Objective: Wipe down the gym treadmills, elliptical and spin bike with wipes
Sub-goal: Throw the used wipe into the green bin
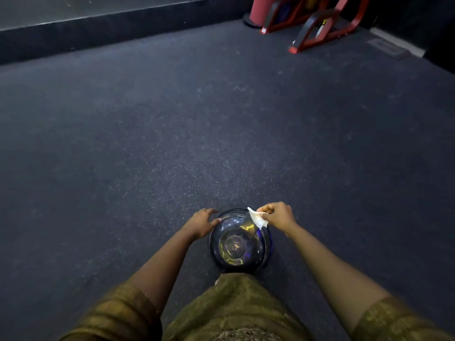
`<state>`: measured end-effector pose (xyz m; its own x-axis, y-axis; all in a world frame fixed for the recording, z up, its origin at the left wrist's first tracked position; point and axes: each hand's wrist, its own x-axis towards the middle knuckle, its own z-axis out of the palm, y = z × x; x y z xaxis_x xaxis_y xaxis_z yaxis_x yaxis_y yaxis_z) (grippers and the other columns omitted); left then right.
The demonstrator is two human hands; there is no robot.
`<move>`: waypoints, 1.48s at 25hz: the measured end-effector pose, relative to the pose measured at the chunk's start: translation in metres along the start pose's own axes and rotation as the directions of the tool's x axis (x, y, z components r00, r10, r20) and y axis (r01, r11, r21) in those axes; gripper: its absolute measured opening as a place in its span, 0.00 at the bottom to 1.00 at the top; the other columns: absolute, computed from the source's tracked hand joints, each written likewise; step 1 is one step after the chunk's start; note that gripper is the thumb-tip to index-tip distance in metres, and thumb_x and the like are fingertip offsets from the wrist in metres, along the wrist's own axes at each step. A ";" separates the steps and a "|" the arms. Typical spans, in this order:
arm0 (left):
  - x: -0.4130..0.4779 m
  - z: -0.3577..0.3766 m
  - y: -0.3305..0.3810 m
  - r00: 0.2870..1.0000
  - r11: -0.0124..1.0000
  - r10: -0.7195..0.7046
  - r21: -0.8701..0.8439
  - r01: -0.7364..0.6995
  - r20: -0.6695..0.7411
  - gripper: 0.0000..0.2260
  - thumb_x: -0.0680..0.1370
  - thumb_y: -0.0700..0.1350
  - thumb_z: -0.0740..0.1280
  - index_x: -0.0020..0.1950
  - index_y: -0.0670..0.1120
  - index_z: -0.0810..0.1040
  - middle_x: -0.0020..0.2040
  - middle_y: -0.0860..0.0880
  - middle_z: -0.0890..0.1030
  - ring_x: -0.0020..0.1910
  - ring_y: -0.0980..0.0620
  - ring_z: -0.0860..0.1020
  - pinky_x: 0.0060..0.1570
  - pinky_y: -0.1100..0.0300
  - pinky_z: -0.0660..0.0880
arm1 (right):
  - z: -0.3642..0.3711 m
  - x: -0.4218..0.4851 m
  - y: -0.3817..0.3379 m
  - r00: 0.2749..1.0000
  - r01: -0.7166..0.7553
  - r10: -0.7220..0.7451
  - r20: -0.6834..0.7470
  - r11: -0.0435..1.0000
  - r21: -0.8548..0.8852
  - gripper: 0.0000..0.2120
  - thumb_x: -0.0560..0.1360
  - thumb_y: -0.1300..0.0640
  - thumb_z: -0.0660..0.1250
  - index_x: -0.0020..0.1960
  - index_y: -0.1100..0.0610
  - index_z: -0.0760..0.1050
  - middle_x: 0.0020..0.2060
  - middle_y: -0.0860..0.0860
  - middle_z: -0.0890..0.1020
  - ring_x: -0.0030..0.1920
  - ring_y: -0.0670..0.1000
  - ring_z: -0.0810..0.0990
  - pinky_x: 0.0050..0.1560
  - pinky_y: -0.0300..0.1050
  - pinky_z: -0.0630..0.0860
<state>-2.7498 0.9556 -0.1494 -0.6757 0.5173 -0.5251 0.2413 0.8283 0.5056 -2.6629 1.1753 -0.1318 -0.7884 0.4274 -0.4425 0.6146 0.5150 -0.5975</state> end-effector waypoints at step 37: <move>0.026 0.020 -0.009 0.994 0.977 -0.099 -0.183 0.105 0.037 0.22 0.82 0.48 0.60 0.73 0.40 0.65 0.71 0.41 0.69 0.70 0.45 0.69 0.67 0.56 0.65 | 0.029 0.060 0.004 0.989 -0.069 0.085 0.119 0.989 -0.133 0.08 0.73 0.65 0.68 0.50 0.60 0.82 0.45 0.59 0.84 0.38 0.50 0.79 0.47 0.46 0.79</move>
<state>-2.7555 0.9658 -0.1812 -0.6700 0.4401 -0.5979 0.0375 0.8243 0.5649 -2.7083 1.1818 -0.1801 -0.7309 0.3778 -0.5684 0.6655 0.5790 -0.4710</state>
